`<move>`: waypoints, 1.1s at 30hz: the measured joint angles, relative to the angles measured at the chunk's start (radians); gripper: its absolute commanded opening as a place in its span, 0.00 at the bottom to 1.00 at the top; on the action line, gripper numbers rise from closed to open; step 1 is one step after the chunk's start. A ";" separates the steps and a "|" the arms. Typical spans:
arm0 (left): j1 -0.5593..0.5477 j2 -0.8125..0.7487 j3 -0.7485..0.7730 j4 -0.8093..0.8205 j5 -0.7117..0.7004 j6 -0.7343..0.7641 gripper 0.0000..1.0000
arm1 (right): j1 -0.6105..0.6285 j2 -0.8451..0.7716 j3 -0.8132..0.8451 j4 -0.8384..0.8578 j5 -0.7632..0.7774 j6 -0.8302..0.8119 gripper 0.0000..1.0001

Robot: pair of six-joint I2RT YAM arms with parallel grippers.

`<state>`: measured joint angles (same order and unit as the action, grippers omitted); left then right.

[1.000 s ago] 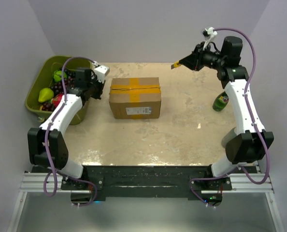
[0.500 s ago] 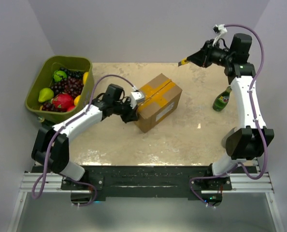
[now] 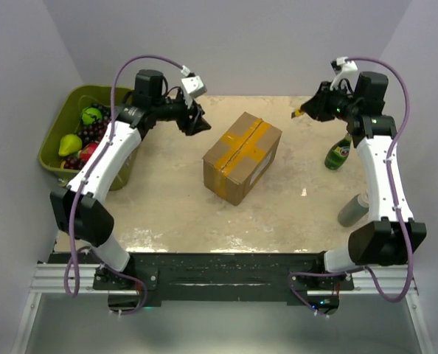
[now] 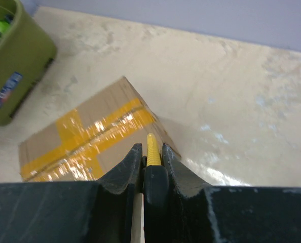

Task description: Unpack the express box

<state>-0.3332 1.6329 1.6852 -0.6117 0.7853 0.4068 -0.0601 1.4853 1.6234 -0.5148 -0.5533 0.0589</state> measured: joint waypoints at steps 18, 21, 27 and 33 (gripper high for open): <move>-0.006 0.212 -0.300 0.354 -0.309 -0.558 0.59 | 0.188 0.055 -0.241 -0.121 0.322 -0.177 0.00; -0.006 0.156 -0.397 0.378 -0.267 -0.600 0.59 | 0.288 0.122 -0.226 -0.111 0.417 -0.192 0.00; -0.006 0.076 -0.554 0.496 -0.177 -0.677 0.59 | 0.358 0.311 -0.057 -0.126 0.547 -0.232 0.00; -0.029 0.000 -0.638 0.549 -0.103 -0.705 0.61 | 0.409 0.481 0.179 -0.110 0.597 -0.257 0.00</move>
<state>-0.3618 1.6325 1.0470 -0.0624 0.6819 -0.2985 0.3489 1.9659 1.8027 -0.6250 0.0433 -0.1982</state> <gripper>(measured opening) 0.599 0.184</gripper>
